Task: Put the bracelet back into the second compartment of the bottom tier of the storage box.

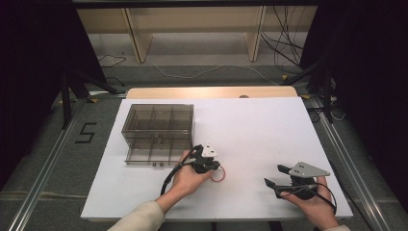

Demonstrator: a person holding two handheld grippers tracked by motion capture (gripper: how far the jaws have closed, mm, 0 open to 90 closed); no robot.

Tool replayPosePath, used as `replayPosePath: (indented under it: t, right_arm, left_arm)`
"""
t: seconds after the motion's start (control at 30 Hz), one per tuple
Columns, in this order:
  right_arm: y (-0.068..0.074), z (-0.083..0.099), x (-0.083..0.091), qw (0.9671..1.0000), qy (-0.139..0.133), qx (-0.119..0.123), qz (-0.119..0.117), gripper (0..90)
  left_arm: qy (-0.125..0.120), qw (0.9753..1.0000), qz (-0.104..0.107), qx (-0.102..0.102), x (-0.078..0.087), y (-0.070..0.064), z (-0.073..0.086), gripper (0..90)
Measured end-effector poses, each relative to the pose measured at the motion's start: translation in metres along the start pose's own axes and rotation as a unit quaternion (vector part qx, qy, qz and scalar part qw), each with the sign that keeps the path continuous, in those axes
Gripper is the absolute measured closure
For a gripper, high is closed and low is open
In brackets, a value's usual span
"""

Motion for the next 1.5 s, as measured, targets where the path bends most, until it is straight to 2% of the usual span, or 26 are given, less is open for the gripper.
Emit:
replayPosePath:
  t: [0.27,0.6,1.5]
  right_arm:
    - [-0.001,0.0,0.001,1.0,0.0,-0.003,0.003,28.4]
    - [-0.001,0.0,0.001,1.0,-0.001,-0.004,0.004,28.4]
    - [-0.001,0.0,0.001,1.0,-0.003,-0.003,0.004,28.4]
  left_arm:
    - [-0.011,0.9999,-0.004,0.003,0.009,0.001,-0.002,86.9]
    - [-0.012,0.9999,-0.009,0.003,0.019,0.004,-0.003,86.8]
    - [-0.024,0.9994,-0.022,0.013,0.036,0.01,-0.003,86.8]
Point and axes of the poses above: each handheld gripper's, and its own axes: x roughly backward along the jaws, z roughly out of its underside, y roughly to its left, the point moved 3 cm from there along -x, roughly forward along the jaws, and after that the axes turned 5 degrees about x, right-handed, at the moved point
